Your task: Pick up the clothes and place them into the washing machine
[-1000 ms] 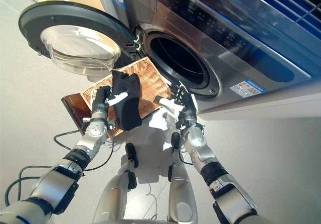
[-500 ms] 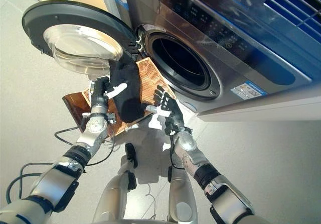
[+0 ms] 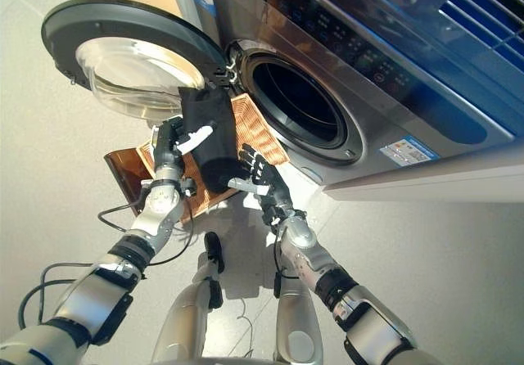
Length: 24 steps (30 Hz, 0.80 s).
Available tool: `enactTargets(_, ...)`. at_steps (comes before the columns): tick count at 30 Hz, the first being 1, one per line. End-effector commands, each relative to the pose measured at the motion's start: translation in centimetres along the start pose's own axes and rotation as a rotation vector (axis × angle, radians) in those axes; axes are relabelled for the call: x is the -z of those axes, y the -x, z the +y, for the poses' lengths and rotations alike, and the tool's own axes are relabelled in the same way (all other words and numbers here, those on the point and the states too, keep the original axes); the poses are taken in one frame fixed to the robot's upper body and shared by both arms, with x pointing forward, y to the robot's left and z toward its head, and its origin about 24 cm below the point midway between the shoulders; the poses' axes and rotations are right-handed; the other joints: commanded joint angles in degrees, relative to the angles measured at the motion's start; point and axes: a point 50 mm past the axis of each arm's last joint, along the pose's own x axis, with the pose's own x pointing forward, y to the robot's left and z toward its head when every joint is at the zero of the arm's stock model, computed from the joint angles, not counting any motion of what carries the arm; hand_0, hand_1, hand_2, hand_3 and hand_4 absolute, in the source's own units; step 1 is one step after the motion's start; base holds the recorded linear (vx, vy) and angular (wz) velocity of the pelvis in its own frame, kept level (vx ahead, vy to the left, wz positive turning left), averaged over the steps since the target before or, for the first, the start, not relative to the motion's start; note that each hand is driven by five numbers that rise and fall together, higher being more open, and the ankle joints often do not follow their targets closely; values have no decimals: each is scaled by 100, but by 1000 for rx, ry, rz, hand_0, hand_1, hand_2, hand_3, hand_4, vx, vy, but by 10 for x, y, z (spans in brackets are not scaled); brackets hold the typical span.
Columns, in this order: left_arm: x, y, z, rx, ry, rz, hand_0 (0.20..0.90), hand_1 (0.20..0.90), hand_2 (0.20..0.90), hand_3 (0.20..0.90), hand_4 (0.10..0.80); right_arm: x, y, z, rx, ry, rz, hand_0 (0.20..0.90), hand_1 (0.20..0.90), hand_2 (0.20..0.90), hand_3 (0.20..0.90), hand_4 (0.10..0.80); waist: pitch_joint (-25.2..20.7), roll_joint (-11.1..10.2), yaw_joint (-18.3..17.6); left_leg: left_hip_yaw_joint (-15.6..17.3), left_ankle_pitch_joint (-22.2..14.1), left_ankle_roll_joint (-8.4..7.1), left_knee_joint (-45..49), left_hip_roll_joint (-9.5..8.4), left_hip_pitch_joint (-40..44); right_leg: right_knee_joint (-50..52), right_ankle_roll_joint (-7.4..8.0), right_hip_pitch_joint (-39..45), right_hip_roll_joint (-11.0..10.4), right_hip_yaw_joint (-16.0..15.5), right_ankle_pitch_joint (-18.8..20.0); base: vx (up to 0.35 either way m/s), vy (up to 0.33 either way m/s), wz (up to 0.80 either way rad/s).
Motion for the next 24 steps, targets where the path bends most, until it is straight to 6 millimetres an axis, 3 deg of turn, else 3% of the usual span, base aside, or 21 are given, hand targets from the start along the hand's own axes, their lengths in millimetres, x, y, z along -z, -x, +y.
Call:
enactTargets(1,-63,-10,-10,39,145,-306,200,200,200,200,300,-33,-15,33,-127,-13,-154,900,900,900,900,800,-457,144,84,-258,-15,-572,380,201,-524,265,115,60,25,-32,-421,8,-6,5)
enactTargets(8,-58,-4,-17,67,188,-283,200,200,200,200,300,-37,-20,36,-130,14,-157,900,900,900,900,800,-461,158,143,-283,-11,-568,383,189,-538,281,108,65,19,-57,-440,1,-1,1)
enactTargets(9,-58,-4,-17,67,188,-283,200,200,200,200,300,-37,-20,36,-130,14,-157,658,658,658,658,627,-461,158,142,-283,-11,-568,383,189,-539,281,108,64,19,-58,-440,0,0,0)
enactTargets(10,-56,-2,-19,80,201,-279,200,200,200,200,300,-38,-20,35,-125,16,-165,200,200,200,200,300,-460,164,152,-288,-8,-566,385,184,-542,288,102,60,20,-62,-444,0,0,0)
enactTargets(23,-47,2,-17,87,195,-246,200,200,200,200,300,-42,-19,31,-112,13,-180,200,200,200,200,300,-495,194,184,-299,-19,-550,401,180,-556,314,88,50,28,-60,-462,0,0,0)
enactTargets(24,-46,2,-17,90,194,-237,293,293,293,293,367,-42,-19,31,-111,7,-182,200,200,200,200,300,-503,197,183,-296,-19,-549,397,178,-555,316,84,51,31,-62,-464,0,0,0)
